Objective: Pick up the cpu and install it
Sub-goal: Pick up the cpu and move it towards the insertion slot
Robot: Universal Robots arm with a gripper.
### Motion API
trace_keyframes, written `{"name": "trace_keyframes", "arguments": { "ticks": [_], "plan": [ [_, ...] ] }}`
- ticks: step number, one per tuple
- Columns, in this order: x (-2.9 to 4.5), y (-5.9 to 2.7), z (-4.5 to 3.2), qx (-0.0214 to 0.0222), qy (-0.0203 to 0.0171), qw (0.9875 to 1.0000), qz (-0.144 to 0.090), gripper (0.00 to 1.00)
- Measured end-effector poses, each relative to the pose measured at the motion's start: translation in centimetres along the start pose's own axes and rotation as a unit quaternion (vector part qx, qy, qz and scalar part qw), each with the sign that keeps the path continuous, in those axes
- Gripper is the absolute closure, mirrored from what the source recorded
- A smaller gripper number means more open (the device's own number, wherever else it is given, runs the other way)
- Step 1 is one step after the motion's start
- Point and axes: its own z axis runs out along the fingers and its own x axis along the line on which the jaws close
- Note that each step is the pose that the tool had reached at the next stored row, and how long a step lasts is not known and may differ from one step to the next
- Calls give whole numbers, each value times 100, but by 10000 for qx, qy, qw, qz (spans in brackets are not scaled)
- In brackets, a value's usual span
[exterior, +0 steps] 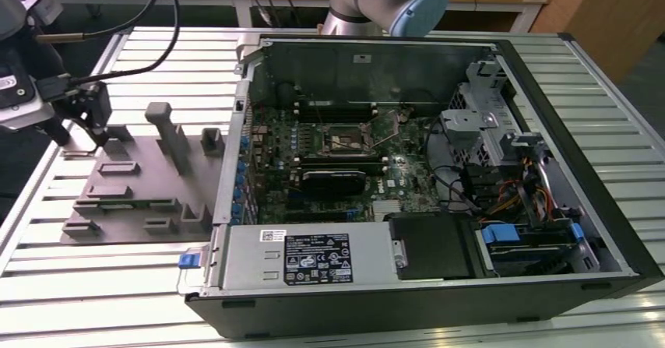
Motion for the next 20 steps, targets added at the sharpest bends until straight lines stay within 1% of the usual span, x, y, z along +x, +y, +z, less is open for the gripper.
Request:
{"name": "trace_keyframes", "arguments": {
  "ticks": [20],
  "plan": [
    [-3, 15, -397, -1, -12, 10000, -1, 46]
  ]
}}
